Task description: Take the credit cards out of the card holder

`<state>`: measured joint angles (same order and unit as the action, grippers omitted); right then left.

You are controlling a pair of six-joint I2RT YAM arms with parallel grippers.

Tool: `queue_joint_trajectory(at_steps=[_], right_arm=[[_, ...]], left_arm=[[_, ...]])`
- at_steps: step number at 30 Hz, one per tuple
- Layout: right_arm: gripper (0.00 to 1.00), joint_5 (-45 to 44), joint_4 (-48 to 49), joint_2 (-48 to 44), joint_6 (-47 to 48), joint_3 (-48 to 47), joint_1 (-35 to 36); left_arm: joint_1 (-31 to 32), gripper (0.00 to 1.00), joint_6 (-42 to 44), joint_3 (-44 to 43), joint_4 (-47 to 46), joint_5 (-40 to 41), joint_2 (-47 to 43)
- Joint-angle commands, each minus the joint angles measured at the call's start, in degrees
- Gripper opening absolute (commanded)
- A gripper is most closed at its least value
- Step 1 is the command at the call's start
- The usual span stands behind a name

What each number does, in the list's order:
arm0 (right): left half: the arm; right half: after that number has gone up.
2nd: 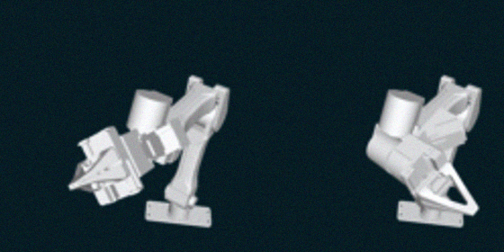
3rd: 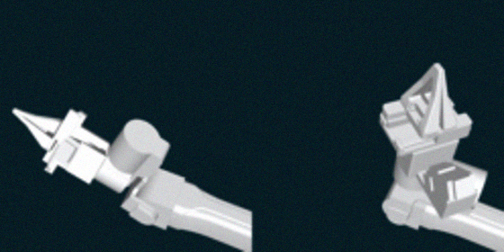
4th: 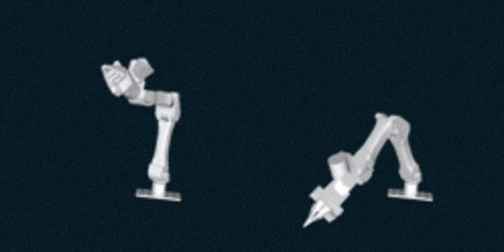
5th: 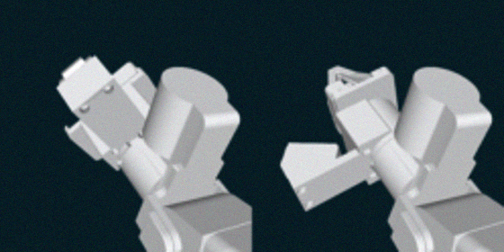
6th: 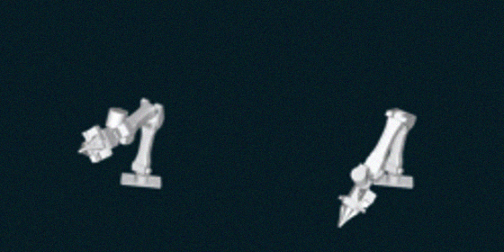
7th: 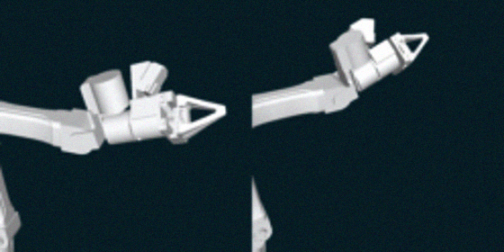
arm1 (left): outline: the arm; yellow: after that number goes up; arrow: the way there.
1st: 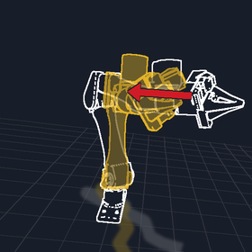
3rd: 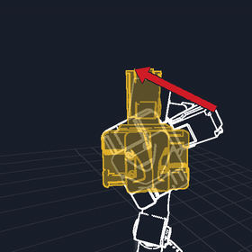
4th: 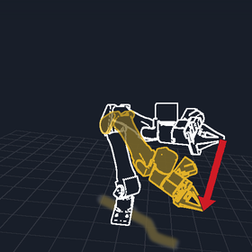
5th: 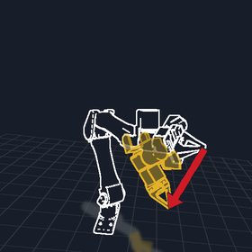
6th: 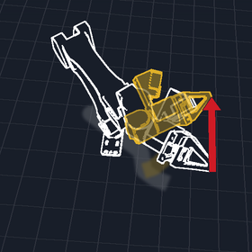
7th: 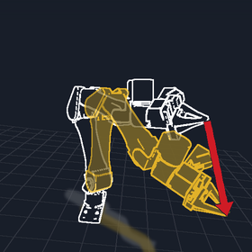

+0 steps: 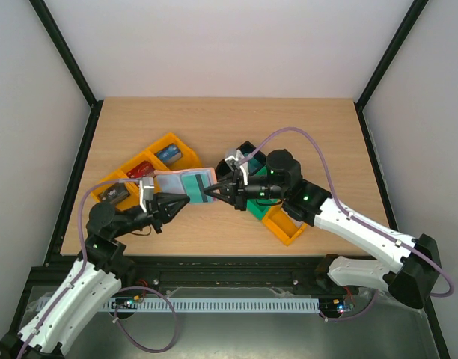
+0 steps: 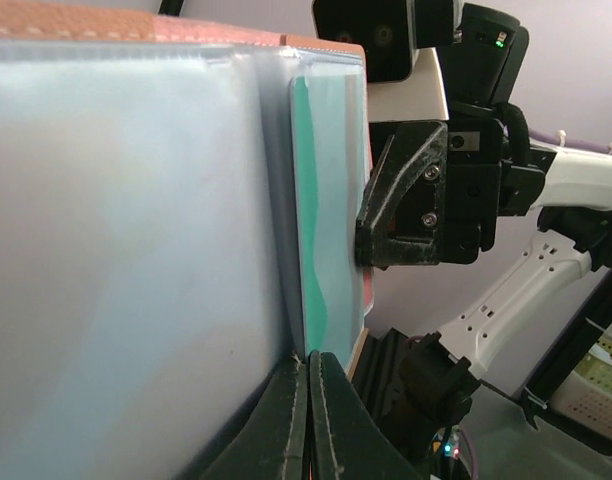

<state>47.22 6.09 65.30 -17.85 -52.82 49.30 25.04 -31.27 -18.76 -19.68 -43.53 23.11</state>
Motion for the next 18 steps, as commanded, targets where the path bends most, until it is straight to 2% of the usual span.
queue_joint_trajectory(at_steps=[1, 5, 9, 13, 18], right_arm=[[0.06, -0.4, -3.9, -2.5, 2.7, -1.5, -1.1], [0.04, -0.1, -5.0, -4.1, 3.3, -1.3, -2.4], [0.09, 1.4, -5.9, -3.5, 3.3, -1.5, -2.5], [0.05, 4.6, -2.8, -2.0, 1.3, -1.5, -2.5], [0.03, 4.9, -0.9, -0.8, 0.6, -1.7, -2.5]], left_arm=[[-0.7, 0.02, 1.7, -1.4, 0.0, -0.3, -1.3], [-0.8, 0.02, 2.0, -1.4, 0.7, -0.9, -2.0], [-0.8, 0.02, 2.0, -1.3, 0.3, -1.2, -2.0], [-0.8, 0.02, 0.5, -0.6, -2.1, -1.0, -1.3], [-0.3, 0.04, 0.2, -1.4, -6.6, -6.2, 0.1]])
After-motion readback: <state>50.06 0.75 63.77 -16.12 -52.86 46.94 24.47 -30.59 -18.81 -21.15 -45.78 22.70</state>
